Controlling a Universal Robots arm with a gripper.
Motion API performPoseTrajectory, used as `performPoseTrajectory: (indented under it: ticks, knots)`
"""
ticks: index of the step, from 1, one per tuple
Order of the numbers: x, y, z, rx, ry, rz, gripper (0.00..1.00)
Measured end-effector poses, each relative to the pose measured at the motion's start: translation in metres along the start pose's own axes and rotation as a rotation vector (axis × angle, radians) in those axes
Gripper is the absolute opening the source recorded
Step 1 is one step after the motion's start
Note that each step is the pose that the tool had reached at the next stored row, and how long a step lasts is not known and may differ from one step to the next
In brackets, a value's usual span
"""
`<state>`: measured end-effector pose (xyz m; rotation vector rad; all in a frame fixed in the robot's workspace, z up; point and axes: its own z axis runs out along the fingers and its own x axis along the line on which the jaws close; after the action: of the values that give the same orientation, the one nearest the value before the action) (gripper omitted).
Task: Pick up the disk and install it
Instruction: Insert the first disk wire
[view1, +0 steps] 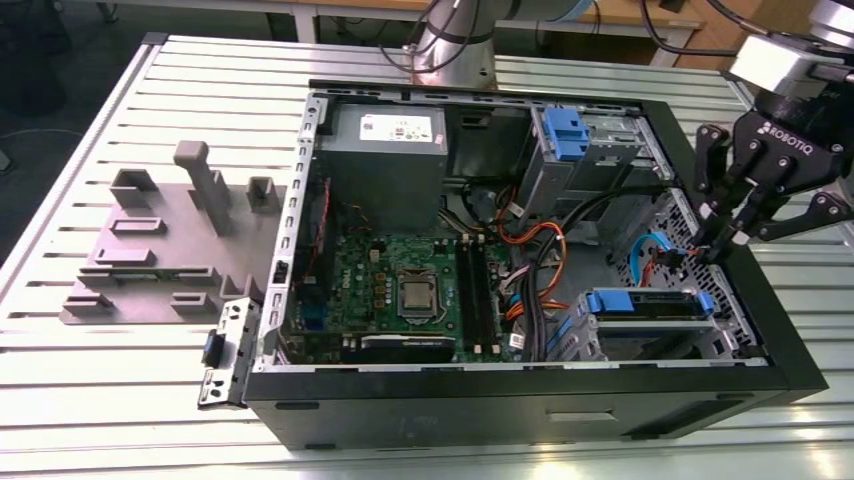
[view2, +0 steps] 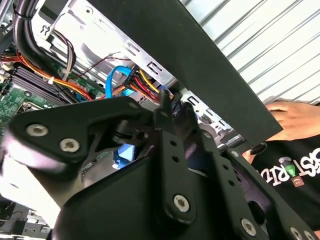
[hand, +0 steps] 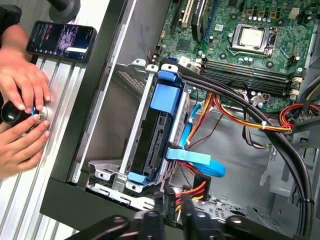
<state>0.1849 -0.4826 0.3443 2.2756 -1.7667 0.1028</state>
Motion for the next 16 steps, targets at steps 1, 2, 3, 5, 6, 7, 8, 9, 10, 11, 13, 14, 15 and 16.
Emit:
performPoseTrajectory:
  ticks: [1,2,3,5,6,7,8,9,10,11,13,14,15,16]
  knots:
    - [0.0,0.0,0.0,0.0,0.0,0.0,0.24]
    - [0.0,0.0,0.0,-0.0001,0.0003,0.0,0.17]
    - [0.0,-0.0001,-0.0001,0.0,0.0003,0.0,0.17]
    - [0.0,-0.0001,0.0,-0.0001,0.0003,0.0,0.17]
    - [0.0,-0.0001,0.0,-0.0001,0.0003,0.0,0.17]
    - [0.0,-0.0001,0.0,0.0,0.0002,0.0,0.17]
    - [0.0001,-0.0001,-0.0001,0.0,0.0002,0.0,0.17]
    - [0.0001,0.0003,-0.0006,0.0001,0.0001,0.0,0.17]
    - [-0.0001,0.0014,-0.001,0.0002,-0.0002,0.0,0.17]
    - [-0.0004,0.0031,-0.0017,0.0005,-0.0001,0.0,0.17]
    - [-0.0006,0.0078,-0.0043,0.0021,0.0004,0.0,0.17]
    - [-0.0008,0.0095,-0.0048,0.0029,0.0004,0.001,0.17]
    - [-0.0008,0.0101,-0.0046,0.0031,0.0002,0.001,0.17]
    - [-0.0005,0.0105,-0.0045,0.0031,0.0003,0.001,0.16]
